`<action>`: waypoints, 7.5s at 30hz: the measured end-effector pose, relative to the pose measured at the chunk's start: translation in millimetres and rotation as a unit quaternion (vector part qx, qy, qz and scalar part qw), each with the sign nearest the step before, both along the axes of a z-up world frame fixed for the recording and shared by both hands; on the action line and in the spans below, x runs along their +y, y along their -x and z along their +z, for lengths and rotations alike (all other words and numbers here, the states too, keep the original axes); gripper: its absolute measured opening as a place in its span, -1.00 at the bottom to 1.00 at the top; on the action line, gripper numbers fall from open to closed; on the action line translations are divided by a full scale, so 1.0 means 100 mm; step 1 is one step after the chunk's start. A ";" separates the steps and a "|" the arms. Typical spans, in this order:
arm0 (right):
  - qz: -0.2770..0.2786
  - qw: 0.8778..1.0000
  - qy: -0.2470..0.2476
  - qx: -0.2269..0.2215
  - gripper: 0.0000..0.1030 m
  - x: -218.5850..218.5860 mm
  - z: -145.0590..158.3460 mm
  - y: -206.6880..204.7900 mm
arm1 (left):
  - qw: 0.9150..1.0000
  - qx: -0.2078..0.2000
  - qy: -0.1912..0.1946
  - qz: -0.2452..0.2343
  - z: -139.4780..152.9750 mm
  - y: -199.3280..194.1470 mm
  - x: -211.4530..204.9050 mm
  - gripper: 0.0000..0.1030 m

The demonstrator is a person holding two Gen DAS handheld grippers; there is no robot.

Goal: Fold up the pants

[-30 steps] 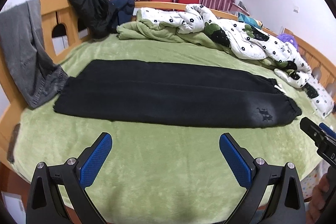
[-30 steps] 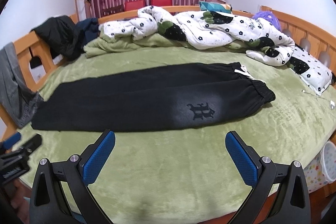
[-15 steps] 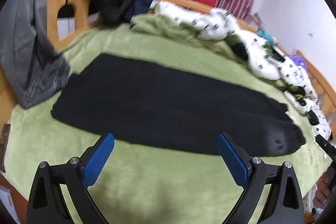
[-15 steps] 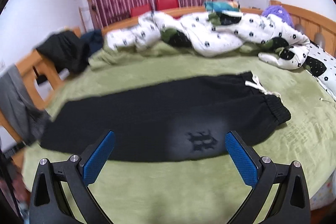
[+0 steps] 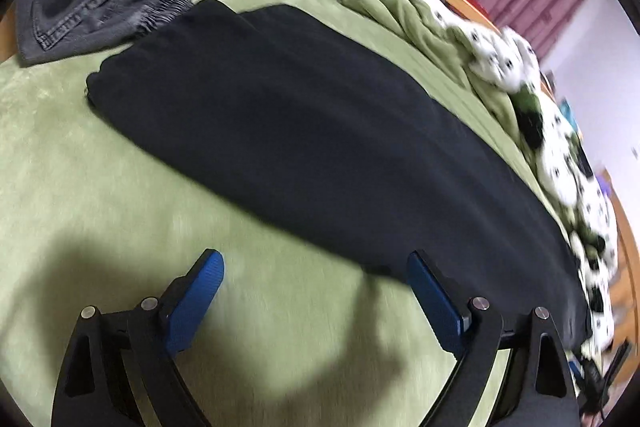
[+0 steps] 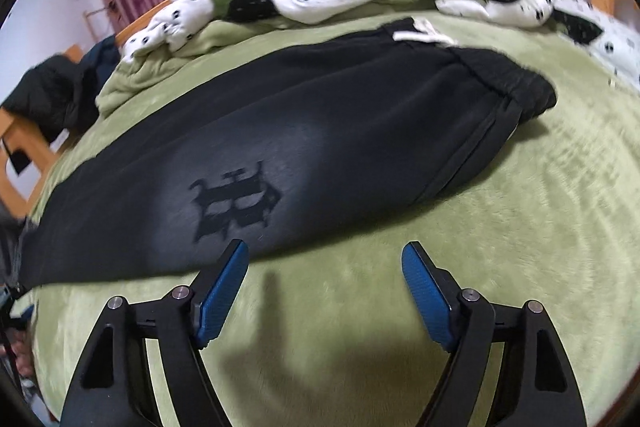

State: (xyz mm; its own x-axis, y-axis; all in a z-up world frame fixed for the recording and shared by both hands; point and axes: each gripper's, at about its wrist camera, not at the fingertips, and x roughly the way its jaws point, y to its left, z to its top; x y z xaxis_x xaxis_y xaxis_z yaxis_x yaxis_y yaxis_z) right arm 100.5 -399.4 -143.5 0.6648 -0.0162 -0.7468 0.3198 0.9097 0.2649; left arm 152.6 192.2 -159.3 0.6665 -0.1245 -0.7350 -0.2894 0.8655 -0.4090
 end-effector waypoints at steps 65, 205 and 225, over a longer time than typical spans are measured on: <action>0.007 0.999 0.032 -0.019 0.56 -0.22 0.01 -0.72 | 1.000 -0.009 0.019 -0.024 0.02 -0.95 -0.21 0.72; 0.139 0.976 0.165 -0.025 0.29 0.04 0.31 -0.96 | 0.956 -0.037 -0.287 -0.053 0.69 -0.18 0.19 0.36; 0.107 0.970 0.215 0.024 0.48 -0.09 -0.07 -1.11 | 0.980 0.023 -0.139 -0.138 0.33 -0.35 -0.58 0.48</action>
State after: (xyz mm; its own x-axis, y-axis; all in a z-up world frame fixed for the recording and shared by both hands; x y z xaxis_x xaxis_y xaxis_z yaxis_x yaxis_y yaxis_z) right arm 211.1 -408.0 -150.2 0.6517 -0.1986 -0.7320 0.1131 0.9798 -0.1651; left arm 187.5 133.8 -126.3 0.6016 -0.0861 -0.7941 -0.0401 0.9897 -0.1377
